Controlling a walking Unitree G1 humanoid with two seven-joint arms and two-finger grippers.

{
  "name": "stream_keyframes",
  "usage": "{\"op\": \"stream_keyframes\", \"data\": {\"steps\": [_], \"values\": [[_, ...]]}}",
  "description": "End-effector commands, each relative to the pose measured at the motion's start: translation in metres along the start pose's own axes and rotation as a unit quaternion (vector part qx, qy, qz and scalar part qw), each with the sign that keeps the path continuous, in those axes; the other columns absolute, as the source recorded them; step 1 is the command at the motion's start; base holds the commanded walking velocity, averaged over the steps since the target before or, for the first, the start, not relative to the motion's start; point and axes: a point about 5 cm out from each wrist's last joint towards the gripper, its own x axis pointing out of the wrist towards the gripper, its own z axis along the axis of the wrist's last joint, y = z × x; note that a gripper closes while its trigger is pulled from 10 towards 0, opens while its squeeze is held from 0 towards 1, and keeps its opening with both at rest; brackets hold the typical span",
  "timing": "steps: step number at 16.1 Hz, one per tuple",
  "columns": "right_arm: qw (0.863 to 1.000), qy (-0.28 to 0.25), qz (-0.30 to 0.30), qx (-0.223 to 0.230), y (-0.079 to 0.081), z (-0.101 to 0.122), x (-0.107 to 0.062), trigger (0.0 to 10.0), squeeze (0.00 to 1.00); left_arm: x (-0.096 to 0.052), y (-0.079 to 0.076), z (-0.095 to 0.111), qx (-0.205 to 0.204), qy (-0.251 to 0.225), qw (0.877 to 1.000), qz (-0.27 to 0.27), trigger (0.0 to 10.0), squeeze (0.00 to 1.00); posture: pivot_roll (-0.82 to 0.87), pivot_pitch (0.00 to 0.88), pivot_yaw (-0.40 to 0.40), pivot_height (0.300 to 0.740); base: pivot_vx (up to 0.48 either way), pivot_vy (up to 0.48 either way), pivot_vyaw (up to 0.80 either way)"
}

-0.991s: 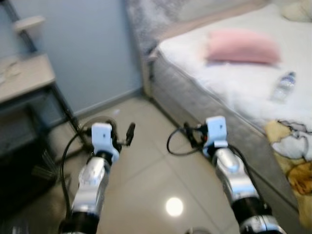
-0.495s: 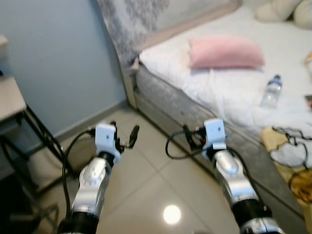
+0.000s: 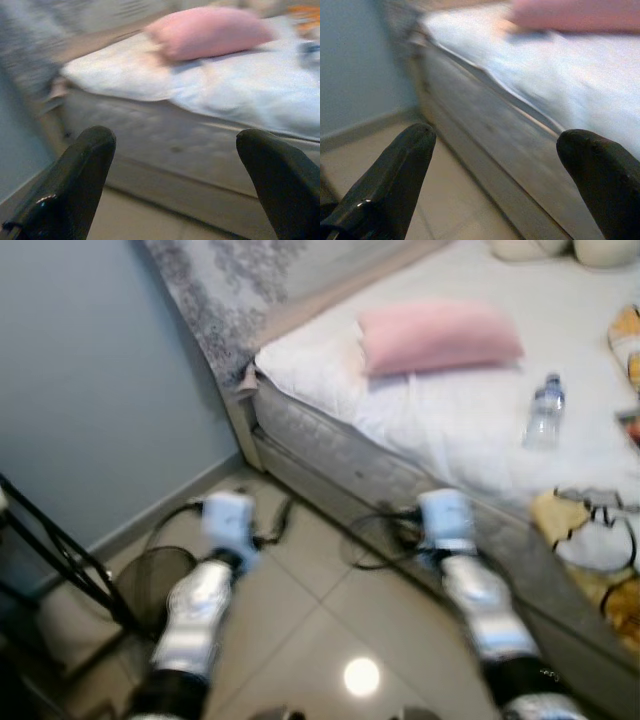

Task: Clean up the room

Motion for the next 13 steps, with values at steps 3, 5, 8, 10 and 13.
{"op": "stream_keyframes", "data": {"steps": [3, 5, 8, 10, 13], "values": [[1.000, -0.012, 0.013, 0.018, 0.014, 0.000, -0.001, 10.0, 0.00, -0.003, 0.012, 0.000, 0.022, 0.011, 1.000, 0.001, 10.0, 0.00, -0.19, 0.000, 0.139, 0.740, 0.000, 0.480, -0.68], [1.000, -0.006, 0.011, 0.002, 0.014, -0.003, -0.002, 10.0, 0.00, -0.002, 0.012, 0.000, 0.034, 0.019, 0.999, -0.008, 10.0, 0.00, -0.19, 0.000, 0.146, 0.740, 0.000, 0.240, -0.68], [1.000, -0.015, 0.006, 0.001, 0.014, -0.002, -0.002, 10.0, 0.00, 0.000, 0.014, -0.001, 0.050, 0.027, 0.998, 0.001, 10.0, 0.00, -0.20, 0.000, 0.150, 0.740, 0.000, 0.000, -0.74], [1.000, -0.023, -0.008, -0.016, 0.013, 0.002, 0.000, 10.0, 0.00, 0.002, 0.011, 0.008, 0.041, 0.000, 0.999, -0.013, 10.0, 0.00, -0.20, 0.000, 0.154, 0.740, 0.223, 0.000, 0.00], [0.990, -0.120, -0.079, 0.003, -0.004, 0.031, -0.002, 10.0, 0.00, 0.003, 0.018, 0.017, 0.036, -0.035, 0.998, 0.031, 10.0, 0.00, -0.20, 0.000, 0.155, 0.740, 0.472, 0.000, 0.00]]}}
